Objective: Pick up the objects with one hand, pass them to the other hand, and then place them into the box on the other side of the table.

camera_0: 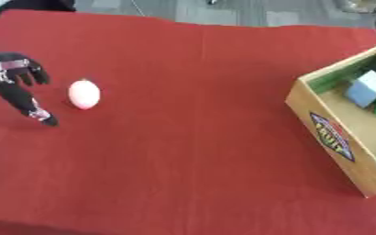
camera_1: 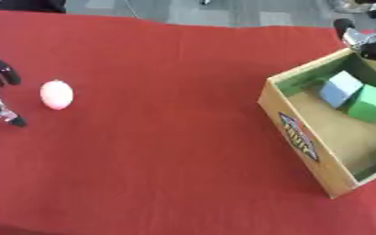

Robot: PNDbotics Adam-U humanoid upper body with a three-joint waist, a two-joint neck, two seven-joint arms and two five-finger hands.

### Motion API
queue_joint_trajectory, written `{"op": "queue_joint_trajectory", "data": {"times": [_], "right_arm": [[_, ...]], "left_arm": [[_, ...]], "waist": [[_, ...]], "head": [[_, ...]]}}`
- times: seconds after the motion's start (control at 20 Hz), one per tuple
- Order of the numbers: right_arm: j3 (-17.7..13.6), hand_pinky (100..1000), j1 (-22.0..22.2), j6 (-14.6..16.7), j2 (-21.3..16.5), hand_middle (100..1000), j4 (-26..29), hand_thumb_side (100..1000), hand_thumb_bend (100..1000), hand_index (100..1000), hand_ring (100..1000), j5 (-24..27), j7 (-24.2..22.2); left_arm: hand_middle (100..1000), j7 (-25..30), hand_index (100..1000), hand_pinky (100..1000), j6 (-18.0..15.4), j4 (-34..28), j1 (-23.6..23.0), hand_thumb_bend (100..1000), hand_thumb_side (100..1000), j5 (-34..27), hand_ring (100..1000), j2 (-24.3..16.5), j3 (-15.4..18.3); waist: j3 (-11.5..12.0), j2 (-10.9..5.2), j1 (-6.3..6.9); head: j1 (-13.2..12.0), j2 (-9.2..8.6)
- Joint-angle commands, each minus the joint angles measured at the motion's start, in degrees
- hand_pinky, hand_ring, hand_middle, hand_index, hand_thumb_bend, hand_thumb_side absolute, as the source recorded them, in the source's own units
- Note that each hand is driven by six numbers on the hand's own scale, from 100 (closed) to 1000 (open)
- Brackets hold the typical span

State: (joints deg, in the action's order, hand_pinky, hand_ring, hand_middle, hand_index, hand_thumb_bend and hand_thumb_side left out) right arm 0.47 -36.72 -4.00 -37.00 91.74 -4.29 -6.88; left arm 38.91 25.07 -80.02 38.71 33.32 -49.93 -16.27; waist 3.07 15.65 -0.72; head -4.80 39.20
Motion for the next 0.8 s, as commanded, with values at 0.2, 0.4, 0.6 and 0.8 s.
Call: {"op": "queue_joint_trajectory", "data": {"times": [0.2,0.4,0.6,0.8], "right_arm": [[-0.2,841,-0.3,0.3,-1.2,711,0.3,215,336,841,884,-0.4,0.0],[-0.3,841,-0.3,0.3,-1.2,709,0.2,216,334,841,883,-0.4,0.1],[-0.2,841,-0.2,0.3,-1.2,708,0.2,216,333,840,882,-0.4,0.0],[-0.2,842,0.0,0.3,-1.1,708,0.0,218,332,840,882,-0.6,-0.1]], "left_arm": [[735,-1.4,749,874,-0.3,3.0,2.4,746,199,1.3,785,1.1,-0.5],[733,-1.2,736,872,-0.7,4.4,3.1,661,205,0.1,786,2.1,-1.0],[739,-2.1,760,873,-0.7,5.4,3.8,679,235,-0.3,785,3.3,-0.7],[734,-3.4,746,870,-0.4,6.1,4.9,669,248,0.1,781,4.7,-0.9]], "waist": [[-0.1,-1.90,0.87],[-0.2,-1.84,0.89],[-0.3,-1.79,0.91],[-0.4,-1.75,0.93]], "head": [[-1.2,0.00],[-1.4,0.03],[-1.5,-0.05],[-1.6,-0.15]]}}
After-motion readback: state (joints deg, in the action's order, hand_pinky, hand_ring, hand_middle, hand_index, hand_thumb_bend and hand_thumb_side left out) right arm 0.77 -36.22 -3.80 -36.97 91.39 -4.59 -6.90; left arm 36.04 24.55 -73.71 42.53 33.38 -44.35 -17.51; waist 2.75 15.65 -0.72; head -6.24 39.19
